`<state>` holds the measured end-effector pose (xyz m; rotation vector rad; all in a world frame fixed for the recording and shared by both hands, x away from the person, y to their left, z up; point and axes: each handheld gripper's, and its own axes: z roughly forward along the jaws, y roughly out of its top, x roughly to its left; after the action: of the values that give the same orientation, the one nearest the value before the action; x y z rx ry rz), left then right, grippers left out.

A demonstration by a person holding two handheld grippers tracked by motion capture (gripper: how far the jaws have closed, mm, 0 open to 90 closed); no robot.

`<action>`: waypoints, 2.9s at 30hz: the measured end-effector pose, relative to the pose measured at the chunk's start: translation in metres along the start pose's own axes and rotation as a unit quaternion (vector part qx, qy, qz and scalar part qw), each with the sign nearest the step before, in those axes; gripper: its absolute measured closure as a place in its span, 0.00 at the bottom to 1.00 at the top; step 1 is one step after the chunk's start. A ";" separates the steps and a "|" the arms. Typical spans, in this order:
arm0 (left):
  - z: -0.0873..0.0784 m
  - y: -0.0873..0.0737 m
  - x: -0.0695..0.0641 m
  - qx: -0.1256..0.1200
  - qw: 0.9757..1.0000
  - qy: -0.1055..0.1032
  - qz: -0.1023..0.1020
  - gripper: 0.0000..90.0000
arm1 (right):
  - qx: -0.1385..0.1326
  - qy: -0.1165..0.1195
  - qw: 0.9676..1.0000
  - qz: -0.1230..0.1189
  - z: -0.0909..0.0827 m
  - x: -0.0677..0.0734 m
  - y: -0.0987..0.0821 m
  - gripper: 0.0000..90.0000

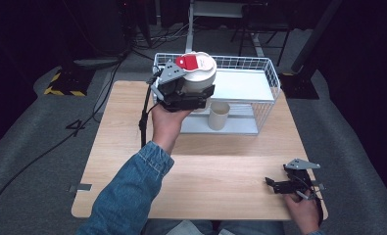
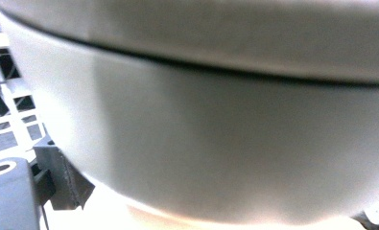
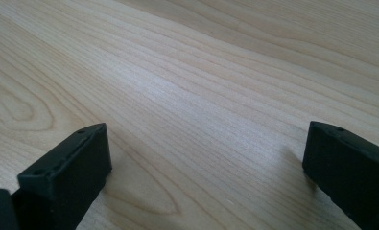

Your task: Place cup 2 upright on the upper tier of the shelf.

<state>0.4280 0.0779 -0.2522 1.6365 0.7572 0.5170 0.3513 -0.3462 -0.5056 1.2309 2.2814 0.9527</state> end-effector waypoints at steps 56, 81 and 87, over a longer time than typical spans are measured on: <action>0.121 0.014 0.049 0.022 0.996 0.081 -0.042 0.11 | -0.001 0.001 1.000 0.002 0.000 0.000 0.000 0.03; 0.136 -0.004 0.050 0.037 0.996 0.077 -0.026 0.11 | -0.001 0.001 1.000 0.001 0.000 0.000 0.000 0.03; 0.137 -0.005 0.051 0.035 0.996 0.077 -0.022 0.11 | -0.001 0.001 1.000 0.001 0.000 0.000 0.000 0.03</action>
<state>0.5574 0.0208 -0.2879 1.6537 0.9327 0.5962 0.3513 -0.3461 -0.5055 1.2338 2.2800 0.9563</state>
